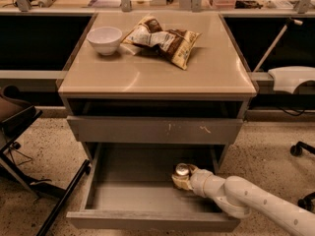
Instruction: Place orange can into middle drawer
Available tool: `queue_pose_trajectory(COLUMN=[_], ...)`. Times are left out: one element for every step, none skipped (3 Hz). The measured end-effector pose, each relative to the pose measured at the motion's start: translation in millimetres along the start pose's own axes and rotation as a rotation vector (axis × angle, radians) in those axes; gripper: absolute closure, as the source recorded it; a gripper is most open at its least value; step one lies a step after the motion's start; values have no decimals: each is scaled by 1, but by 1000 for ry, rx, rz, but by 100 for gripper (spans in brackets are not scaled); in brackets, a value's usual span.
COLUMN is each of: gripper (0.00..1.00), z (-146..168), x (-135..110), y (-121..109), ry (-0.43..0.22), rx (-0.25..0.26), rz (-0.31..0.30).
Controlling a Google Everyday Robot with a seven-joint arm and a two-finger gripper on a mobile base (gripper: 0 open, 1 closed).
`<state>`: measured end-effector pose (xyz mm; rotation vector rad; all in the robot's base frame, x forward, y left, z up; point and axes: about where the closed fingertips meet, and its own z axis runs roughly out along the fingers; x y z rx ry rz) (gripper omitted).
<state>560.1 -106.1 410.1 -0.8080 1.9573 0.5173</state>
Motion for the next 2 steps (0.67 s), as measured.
queue_pose_trajectory(gripper=[11,0], z=[0,0], x=[0,0], y=[0,0], ry=[0,0], rx=[0,0], rz=[0,0])
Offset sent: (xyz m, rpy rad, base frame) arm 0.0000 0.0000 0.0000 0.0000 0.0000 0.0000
